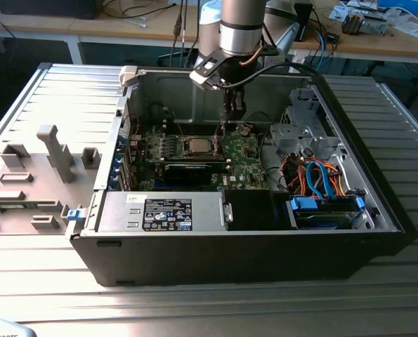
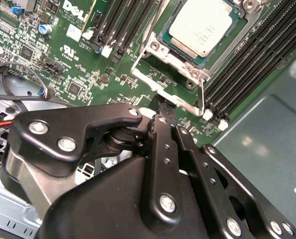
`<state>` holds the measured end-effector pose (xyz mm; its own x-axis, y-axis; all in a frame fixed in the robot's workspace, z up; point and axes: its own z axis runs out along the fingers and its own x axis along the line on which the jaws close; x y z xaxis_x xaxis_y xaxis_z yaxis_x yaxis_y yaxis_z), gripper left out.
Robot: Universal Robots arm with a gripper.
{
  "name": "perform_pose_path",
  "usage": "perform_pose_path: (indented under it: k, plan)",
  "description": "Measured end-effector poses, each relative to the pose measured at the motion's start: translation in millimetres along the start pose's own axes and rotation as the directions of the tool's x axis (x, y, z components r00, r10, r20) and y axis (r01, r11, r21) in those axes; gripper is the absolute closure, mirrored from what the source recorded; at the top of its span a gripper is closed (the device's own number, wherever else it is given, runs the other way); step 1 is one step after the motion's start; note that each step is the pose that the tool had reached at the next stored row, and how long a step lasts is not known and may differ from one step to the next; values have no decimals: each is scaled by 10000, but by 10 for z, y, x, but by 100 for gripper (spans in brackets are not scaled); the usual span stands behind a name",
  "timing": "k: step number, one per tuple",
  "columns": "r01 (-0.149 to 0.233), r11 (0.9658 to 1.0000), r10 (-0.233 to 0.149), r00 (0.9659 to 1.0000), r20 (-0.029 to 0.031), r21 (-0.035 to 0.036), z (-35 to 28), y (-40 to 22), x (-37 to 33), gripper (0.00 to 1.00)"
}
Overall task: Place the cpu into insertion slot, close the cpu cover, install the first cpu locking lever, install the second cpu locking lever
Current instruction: 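Close the cpu cover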
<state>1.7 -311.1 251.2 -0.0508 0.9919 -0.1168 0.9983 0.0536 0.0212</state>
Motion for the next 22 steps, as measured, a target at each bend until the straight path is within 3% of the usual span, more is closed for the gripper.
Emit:
perform_pose_path:
  k: [22]
  plan:
    - [0, 10000, 0, 10000, 0, 0, 5, -53, 3, 89]
